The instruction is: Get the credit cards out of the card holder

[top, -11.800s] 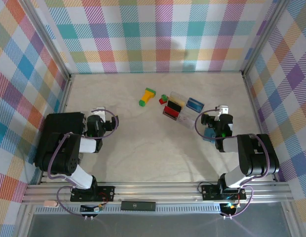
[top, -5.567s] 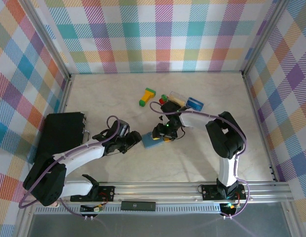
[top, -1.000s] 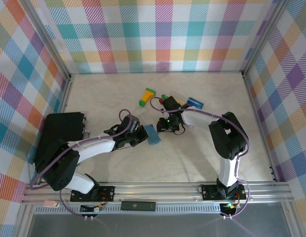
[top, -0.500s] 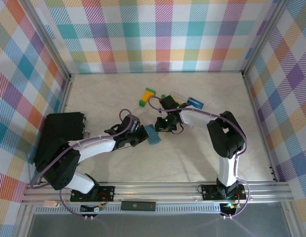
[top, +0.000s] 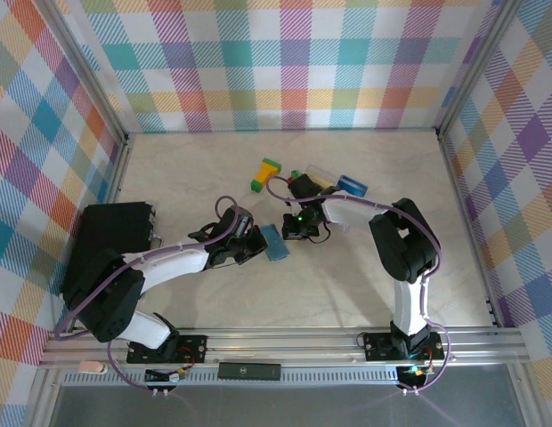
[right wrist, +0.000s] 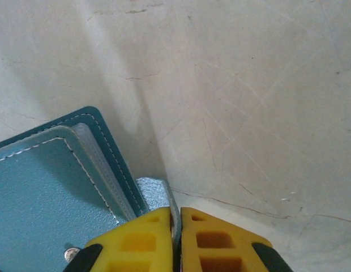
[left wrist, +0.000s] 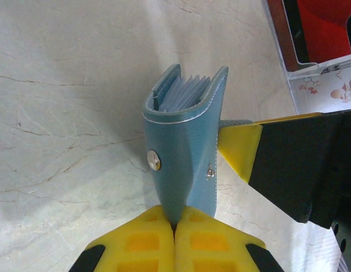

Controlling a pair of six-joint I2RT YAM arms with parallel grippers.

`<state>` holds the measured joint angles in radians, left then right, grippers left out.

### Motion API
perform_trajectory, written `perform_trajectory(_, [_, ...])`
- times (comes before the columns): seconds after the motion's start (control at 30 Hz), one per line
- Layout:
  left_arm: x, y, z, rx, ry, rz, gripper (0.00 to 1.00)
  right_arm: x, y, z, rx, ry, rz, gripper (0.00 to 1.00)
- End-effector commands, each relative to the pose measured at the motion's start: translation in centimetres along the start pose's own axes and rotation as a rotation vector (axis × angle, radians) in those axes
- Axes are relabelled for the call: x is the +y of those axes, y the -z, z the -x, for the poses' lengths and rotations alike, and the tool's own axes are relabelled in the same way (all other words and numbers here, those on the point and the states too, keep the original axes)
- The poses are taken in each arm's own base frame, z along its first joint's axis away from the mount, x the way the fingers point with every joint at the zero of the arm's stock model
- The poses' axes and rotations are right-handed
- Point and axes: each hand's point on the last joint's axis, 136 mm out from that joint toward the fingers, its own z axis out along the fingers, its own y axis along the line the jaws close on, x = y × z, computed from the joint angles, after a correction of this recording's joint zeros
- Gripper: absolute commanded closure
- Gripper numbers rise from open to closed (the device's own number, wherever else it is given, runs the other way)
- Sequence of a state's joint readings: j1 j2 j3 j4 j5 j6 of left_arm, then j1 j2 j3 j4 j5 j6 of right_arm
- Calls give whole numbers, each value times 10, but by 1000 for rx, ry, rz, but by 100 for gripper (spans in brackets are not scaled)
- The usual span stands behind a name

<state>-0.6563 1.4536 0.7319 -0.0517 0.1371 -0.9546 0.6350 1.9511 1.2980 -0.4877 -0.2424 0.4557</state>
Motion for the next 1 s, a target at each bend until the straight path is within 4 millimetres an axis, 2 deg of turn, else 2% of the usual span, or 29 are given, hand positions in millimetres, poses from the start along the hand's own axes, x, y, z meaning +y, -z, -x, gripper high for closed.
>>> perform_trajectory(0.0, [0, 5, 10, -16, -14, 42, 83, 9, 17, 6, -41, 39, 1, 93])
perform_trajectory(0.13, [6, 10, 19, -36, -26, 93, 54, 14, 33, 3, -63, 47, 12, 93])
perform_trajectory(0.3, [22, 22, 35, -95, 9, 135, 34, 25, 46, 2, -60, 34, 50, 93])
perform_trajectory(0.53, [51, 68, 59, -218, 63, 221, 8, 48, 62, 7, -70, 7, 109, 93])
perform_trajectory(0.63, [56, 79, 63, -234, 68, 213, 4, 60, 70, 11, -91, 33, 106, 93])
perform_trajectory(0.73, [62, 84, 64, -243, 78, 214, 0, 68, 69, 11, -87, 40, 113, 93])
perform_trajectory(0.97, [70, 93, 69, -267, 105, 215, 0, 85, 67, 8, -80, 44, 124, 93])
